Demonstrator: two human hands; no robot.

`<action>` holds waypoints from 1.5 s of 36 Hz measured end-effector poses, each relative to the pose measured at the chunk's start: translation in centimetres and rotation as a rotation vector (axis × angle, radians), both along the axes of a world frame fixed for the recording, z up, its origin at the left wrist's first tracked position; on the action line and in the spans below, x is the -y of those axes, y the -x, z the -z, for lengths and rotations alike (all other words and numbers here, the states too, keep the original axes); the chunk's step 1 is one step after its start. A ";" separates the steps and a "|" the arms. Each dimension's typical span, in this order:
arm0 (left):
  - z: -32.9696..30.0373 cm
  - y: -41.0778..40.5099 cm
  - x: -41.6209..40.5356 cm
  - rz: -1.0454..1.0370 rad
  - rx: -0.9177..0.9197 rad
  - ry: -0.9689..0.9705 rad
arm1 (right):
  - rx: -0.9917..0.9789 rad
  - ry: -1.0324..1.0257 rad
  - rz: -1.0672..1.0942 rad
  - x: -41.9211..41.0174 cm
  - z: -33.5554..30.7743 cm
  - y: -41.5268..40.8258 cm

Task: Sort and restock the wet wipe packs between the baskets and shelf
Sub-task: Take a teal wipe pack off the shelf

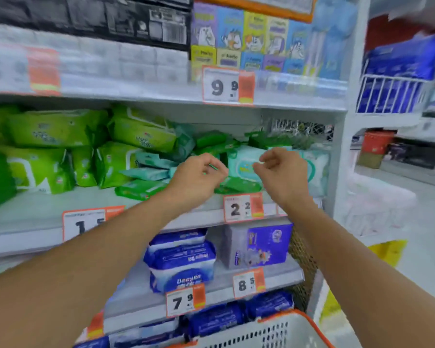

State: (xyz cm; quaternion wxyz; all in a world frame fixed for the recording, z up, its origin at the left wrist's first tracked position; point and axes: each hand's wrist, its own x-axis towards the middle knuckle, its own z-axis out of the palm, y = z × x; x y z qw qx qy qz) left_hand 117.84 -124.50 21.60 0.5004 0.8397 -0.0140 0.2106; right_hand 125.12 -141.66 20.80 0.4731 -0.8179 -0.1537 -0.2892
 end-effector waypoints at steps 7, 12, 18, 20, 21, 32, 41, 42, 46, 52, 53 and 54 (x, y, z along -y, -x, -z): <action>2.0 -6.9 0.8 -0.099 -0.192 -0.213 | -0.250 0.002 0.306 4.9 2.5 -6.1; 1.9 -9.9 2.5 -0.119 -0.157 -0.133 | -0.271 -0.263 0.322 6.2 3.1 -8.2; 0.9 -12.4 3.6 -0.109 -0.190 -0.115 | -0.282 -0.347 0.234 5.7 2.8 -9.8; 0.7 -13.3 3.6 -0.146 -0.204 -0.125 | -0.247 -0.305 0.226 5.2 2.6 -9.7; 0.6 -13.6 3.4 -0.162 -0.209 -0.124 | -0.219 -0.251 0.228 5.0 2.6 -9.9; 2.1 -13.7 1.0 -0.094 -0.326 -0.133 | -0.409 -0.315 0.006 1.5 2.5 -10.2; 1.5 -11.4 -1.4 -0.096 -0.294 -0.035 | -0.191 -0.344 -0.093 0.1 1.8 -8.3; 1.2 -10.9 -1.6 -0.095 -0.276 -0.016 | -0.168 -0.393 -0.088 0.5 1.4 -7.8; 0.3 -9.4 -2.9 -0.087 -0.236 0.074 | -0.134 -0.567 -0.077 2.6 -0.1 -5.9; -1.4 -5.7 -1.7 0.110 -0.216 0.269 | -0.223 -0.861 -0.279 6.6 0.1 -0.8; -1.5 -4.9 -1.2 0.138 -0.204 0.279 | -0.261 -0.924 -0.347 7.1 0.1 0.3; -1.5 -4.2 -0.7 0.164 -0.194 0.285 | -0.297 -0.973 -0.422 7.5 0.2 1.1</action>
